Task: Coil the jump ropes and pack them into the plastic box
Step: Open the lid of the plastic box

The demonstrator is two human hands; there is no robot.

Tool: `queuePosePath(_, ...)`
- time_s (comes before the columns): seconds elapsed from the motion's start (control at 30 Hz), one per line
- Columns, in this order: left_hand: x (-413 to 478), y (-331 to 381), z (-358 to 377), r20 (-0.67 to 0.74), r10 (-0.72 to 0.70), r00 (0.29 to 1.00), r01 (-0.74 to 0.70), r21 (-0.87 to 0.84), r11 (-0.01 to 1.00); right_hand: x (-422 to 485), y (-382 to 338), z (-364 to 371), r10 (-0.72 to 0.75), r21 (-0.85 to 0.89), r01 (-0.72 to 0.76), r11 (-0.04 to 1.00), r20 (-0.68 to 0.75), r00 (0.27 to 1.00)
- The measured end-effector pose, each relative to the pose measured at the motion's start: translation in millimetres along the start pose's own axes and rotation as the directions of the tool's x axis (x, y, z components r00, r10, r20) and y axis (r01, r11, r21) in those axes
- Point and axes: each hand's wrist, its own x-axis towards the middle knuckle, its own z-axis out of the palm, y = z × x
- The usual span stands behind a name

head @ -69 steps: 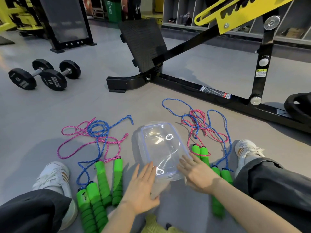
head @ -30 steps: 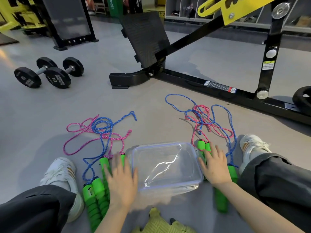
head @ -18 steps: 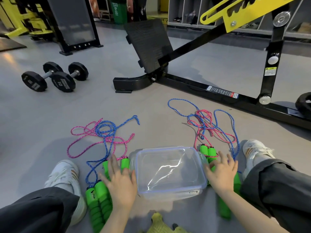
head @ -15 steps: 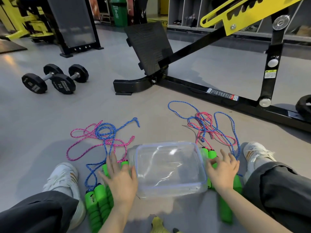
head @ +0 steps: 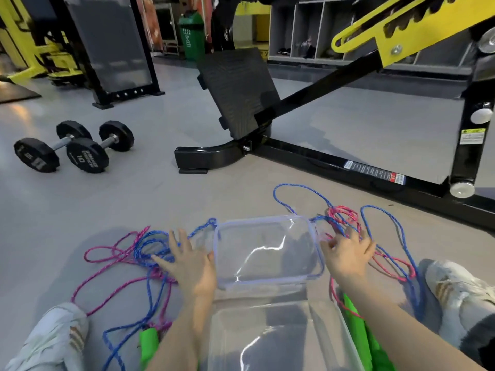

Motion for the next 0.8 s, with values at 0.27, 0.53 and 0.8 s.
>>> queuePosePath(0.27, 0.2, 1.7, 58.1, 0.156, 0.101, 0.983, -0.108, 0.037, 0.993, -1.1, 16.6, 48.5, -0.025, -0.215, 0.078, 0.973, 0.24, 0.97)
queuePosePath(0.53, -37.6, -15.6, 26.7, -0.067, 0.19, 0.979, -0.195, -0.073, 0.978, -53.2, -10.4, -2.7, -0.214, -0.159, 0.263, 0.952, 0.272, 0.938)
queuePosePath(0.8, -154.1, -59.7, 14.5, -0.216, 0.31, 0.926, -0.347, -0.161, 0.924, -164.7, -14.0, -28.3, -0.433, -0.15, 0.498, 0.854, 0.324, 0.841)
